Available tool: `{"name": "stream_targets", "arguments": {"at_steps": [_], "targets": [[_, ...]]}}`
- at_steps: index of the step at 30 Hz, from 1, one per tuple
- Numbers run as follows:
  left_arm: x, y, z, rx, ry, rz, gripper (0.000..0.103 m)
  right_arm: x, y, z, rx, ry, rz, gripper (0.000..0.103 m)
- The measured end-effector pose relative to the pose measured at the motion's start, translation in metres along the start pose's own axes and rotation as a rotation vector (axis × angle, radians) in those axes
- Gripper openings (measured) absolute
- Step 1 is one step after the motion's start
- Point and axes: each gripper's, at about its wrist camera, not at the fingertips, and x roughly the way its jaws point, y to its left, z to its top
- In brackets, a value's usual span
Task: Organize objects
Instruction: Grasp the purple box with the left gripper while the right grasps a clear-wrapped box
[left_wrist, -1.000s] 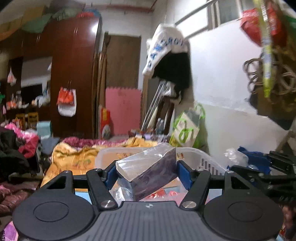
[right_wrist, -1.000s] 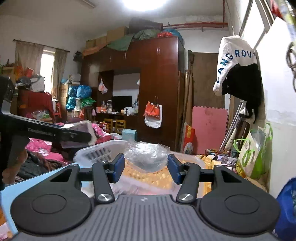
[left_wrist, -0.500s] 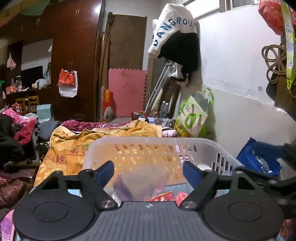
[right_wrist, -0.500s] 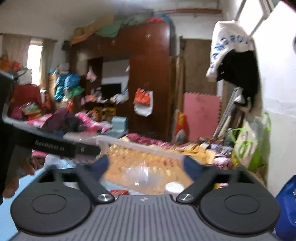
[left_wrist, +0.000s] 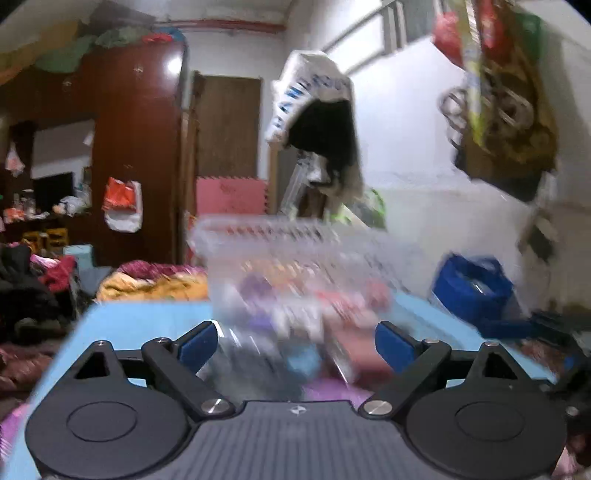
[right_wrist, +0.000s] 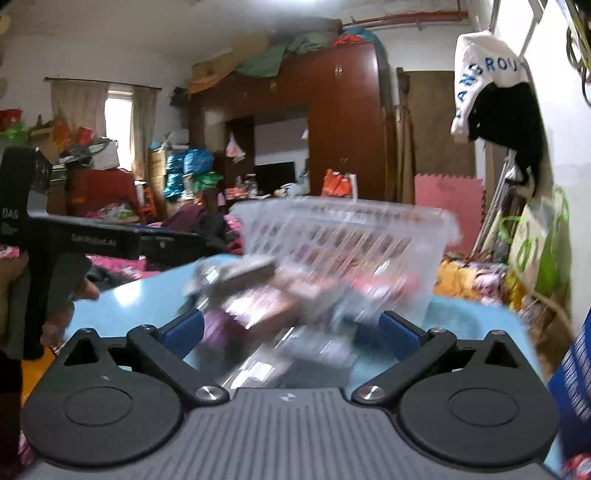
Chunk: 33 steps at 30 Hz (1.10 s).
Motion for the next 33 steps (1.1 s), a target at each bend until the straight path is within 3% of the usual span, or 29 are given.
{"name": "stream_targets", "arguments": {"at_steps": [6, 8, 10, 22, 24, 26, 33], "targets": [[0.011, -0.016, -0.023, 0.055, 0.049, -0.015, 0.094, 0.021, 0.007, -0.016, 0.012, 0.071, 0.043, 0.099], [0.015, -0.016, -0.027, 0.050, 0.052, 0.000, 0.094, 0.024, 0.010, -0.021, 0.009, 0.077, 0.026, 0.087], [0.019, -0.015, -0.031, 0.044, 0.069, -0.007, 0.094, 0.026, 0.006, -0.023, 0.021, 0.089, 0.035, 0.050], [0.044, -0.041, -0.034, 0.100, 0.146, 0.007, 0.094, -0.008, -0.015, -0.029, 0.059, 0.026, -0.011, 0.049], [0.043, -0.042, -0.037, 0.112, 0.143, 0.011, 0.088, -0.010, -0.018, -0.028, 0.064, 0.017, -0.016, 0.049], [0.040, -0.039, -0.037, 0.099, 0.127, 0.034, 0.066, -0.009, -0.021, -0.028, 0.066, 0.014, -0.019, 0.049], [0.018, -0.021, -0.044, 0.049, 0.075, 0.033, 0.066, -0.013, -0.025, -0.028, 0.074, 0.006, -0.025, 0.049]]}}
